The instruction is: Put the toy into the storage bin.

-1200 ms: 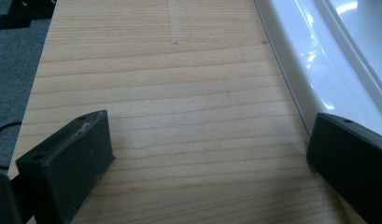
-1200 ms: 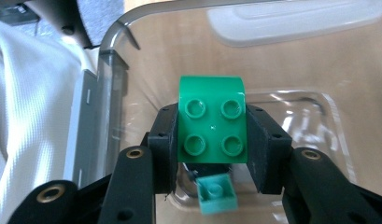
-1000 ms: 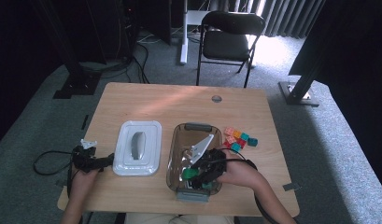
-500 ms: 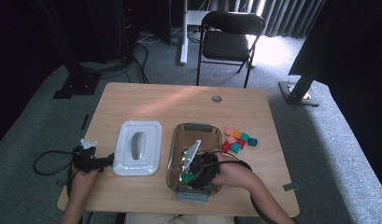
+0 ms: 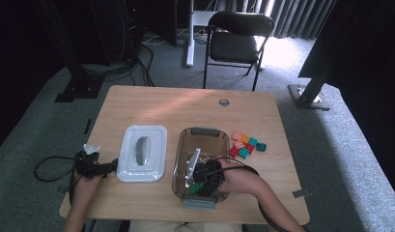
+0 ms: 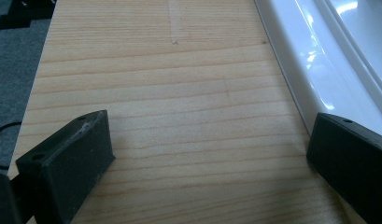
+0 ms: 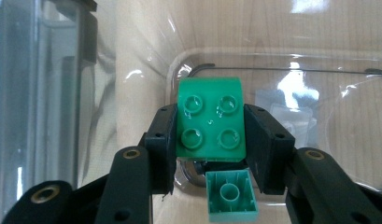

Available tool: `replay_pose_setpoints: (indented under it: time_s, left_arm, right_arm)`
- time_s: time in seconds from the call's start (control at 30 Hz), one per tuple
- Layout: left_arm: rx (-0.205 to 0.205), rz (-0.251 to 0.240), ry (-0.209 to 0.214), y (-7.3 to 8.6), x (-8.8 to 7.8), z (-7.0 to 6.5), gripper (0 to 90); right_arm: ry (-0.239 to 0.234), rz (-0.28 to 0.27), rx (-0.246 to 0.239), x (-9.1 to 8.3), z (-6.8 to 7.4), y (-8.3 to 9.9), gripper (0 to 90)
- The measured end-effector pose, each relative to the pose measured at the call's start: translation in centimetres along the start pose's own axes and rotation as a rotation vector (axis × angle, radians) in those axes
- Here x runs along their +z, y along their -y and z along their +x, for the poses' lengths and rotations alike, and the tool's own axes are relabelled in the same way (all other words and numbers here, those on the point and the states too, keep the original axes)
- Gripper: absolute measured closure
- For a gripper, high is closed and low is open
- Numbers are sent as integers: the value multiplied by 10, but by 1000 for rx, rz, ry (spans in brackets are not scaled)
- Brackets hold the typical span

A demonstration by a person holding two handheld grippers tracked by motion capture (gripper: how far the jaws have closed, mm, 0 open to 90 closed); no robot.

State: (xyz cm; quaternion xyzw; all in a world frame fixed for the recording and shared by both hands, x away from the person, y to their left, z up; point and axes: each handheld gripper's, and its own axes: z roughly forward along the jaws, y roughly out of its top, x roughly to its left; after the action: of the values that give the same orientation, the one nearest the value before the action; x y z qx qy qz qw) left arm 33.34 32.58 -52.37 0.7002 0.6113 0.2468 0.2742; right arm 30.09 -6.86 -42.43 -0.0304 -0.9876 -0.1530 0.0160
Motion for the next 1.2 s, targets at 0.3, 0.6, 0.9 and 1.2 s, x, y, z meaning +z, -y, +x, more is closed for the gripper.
replay_pose_setpoints:
  time_s: [0.3,0.6,0.9,1.2]
  left_arm:
    - [0,0,0,0,0,0,8]
    - [0,0,0,0,0,0,8]
    - [0,0,0,0,0,0,8]
    - [0,0,0,0,0,0,8]
  right_arm:
    - [-2,-47,42,-8,-1,2,535]
    - [30,-134,84,-27,-5,15,520]
    - [79,-236,135,-50,-8,33,516]
    - [160,-362,222,-76,-14,59,507]
